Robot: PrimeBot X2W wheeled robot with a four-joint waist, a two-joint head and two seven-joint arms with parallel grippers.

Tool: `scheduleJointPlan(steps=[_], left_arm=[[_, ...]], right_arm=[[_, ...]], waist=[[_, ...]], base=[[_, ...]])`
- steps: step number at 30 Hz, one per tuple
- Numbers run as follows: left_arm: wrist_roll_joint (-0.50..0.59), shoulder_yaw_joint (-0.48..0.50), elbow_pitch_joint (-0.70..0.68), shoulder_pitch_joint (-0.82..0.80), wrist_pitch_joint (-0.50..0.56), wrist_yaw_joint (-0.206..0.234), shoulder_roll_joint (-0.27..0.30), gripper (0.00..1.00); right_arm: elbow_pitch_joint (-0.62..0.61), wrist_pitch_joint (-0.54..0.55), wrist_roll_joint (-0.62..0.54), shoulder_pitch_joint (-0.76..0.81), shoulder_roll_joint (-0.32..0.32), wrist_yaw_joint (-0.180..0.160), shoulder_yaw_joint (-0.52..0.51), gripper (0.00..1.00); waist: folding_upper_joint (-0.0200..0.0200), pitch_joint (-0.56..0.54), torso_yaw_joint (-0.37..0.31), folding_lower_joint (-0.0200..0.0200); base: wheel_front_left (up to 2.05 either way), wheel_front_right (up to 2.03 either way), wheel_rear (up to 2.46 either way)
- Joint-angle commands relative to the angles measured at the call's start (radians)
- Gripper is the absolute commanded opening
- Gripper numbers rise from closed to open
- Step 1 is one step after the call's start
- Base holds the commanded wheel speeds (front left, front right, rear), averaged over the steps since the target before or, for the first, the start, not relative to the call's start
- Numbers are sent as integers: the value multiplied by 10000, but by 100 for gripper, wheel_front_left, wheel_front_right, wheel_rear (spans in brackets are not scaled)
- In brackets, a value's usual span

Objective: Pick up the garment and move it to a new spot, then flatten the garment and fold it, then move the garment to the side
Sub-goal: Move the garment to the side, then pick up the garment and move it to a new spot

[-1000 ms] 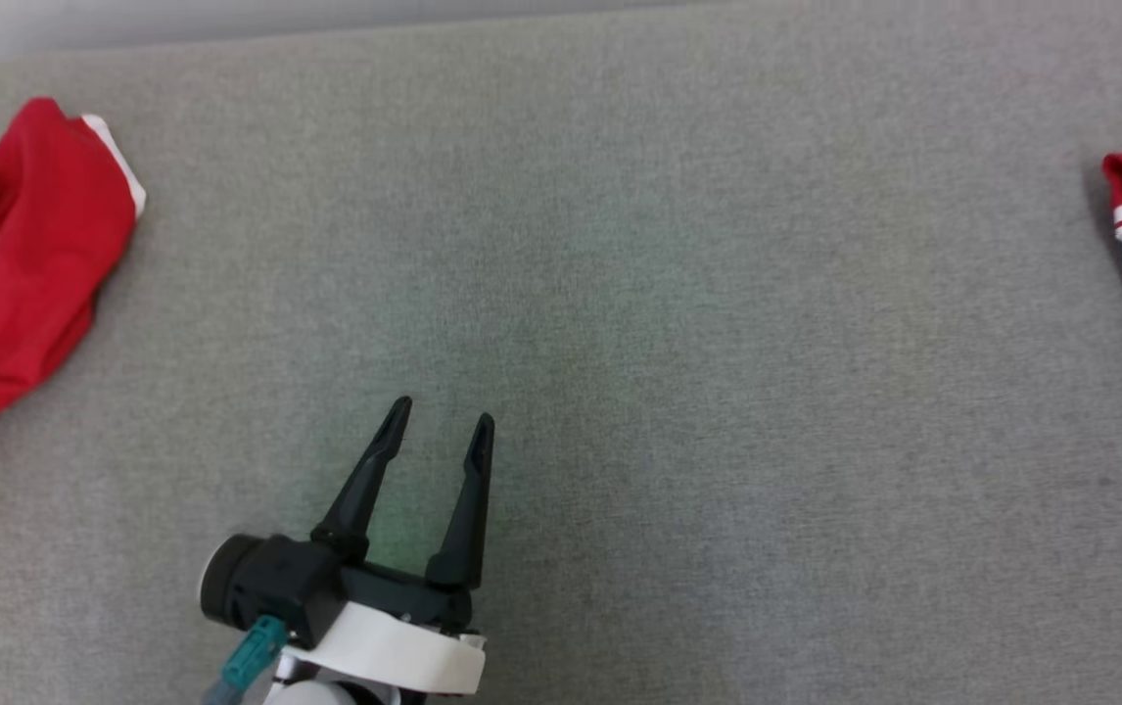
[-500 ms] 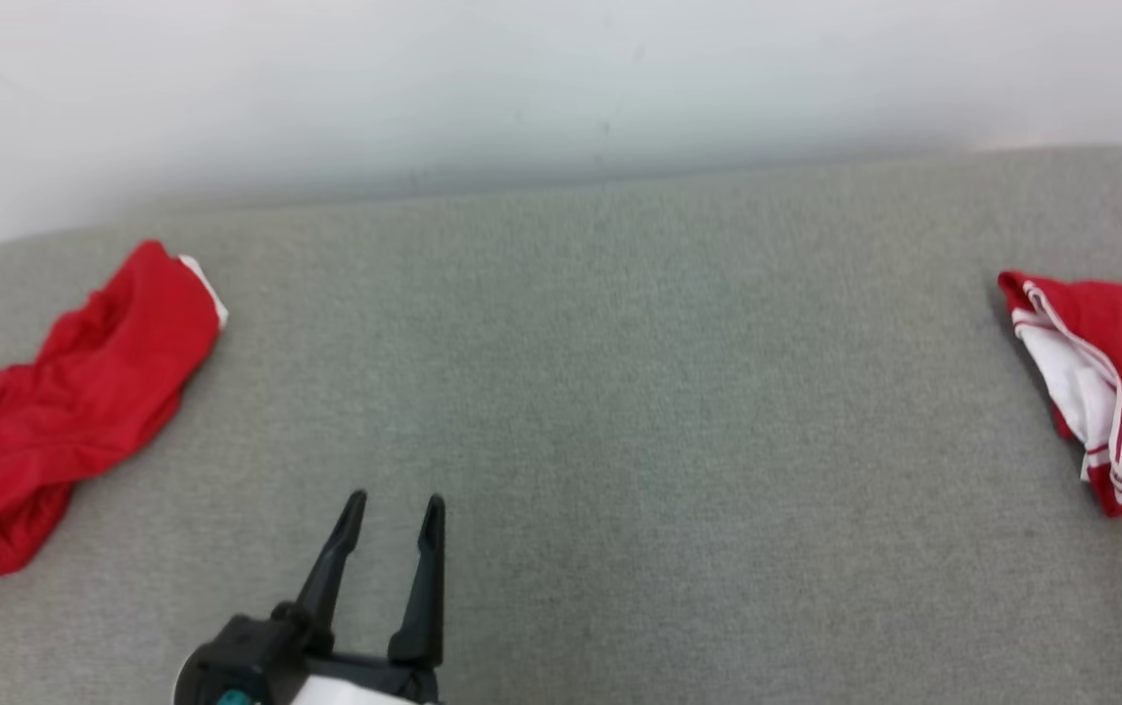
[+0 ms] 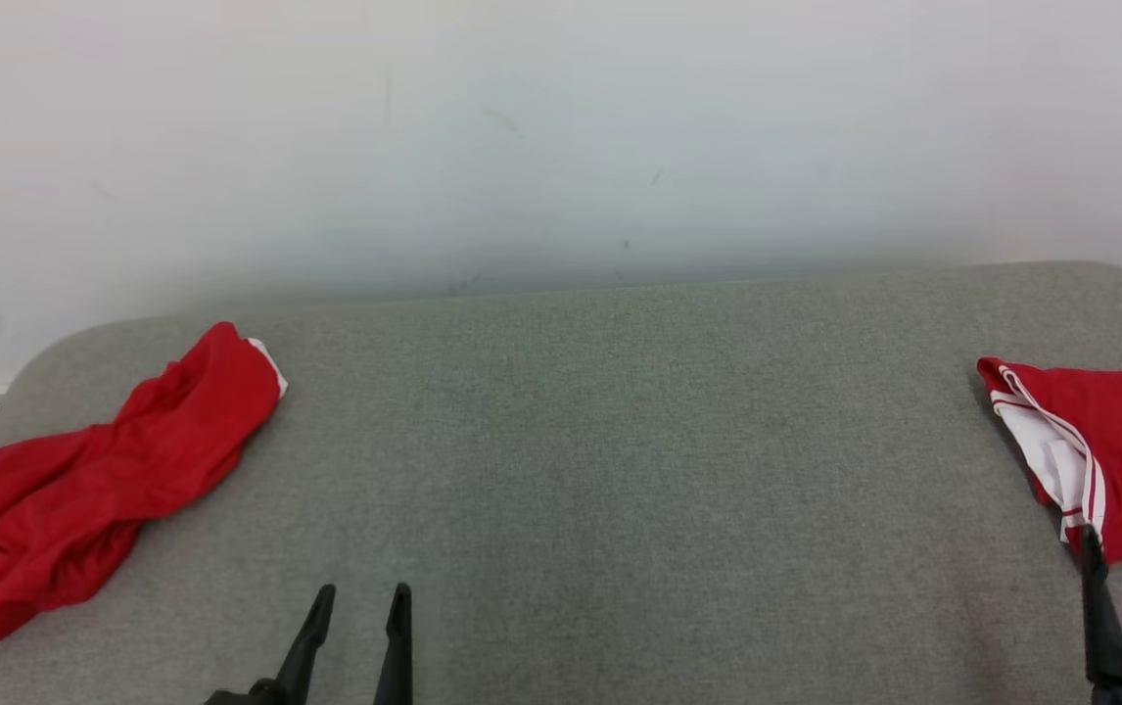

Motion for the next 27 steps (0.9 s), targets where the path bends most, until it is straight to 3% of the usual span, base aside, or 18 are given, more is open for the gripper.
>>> scheduleJointPlan(steps=[1,10,27], left_arm=[[-59,58,64,149,0,-8,37,100],[49,220,284,548,0,-28,37,100],[-12,201,318,547,0,-6,36,100]], right_arm=[[-137,9,-48,332,146,-24,26,100],[-76,8,-78,1326,946,-24,429,100],[122,8,-93,1394,1144,-24,739,100]], waist=[[0,-108,35,2],[0,-426,153,2],[0,-491,424,2]], base=[[0,0,0],[0,0,0],[0,0,0]])
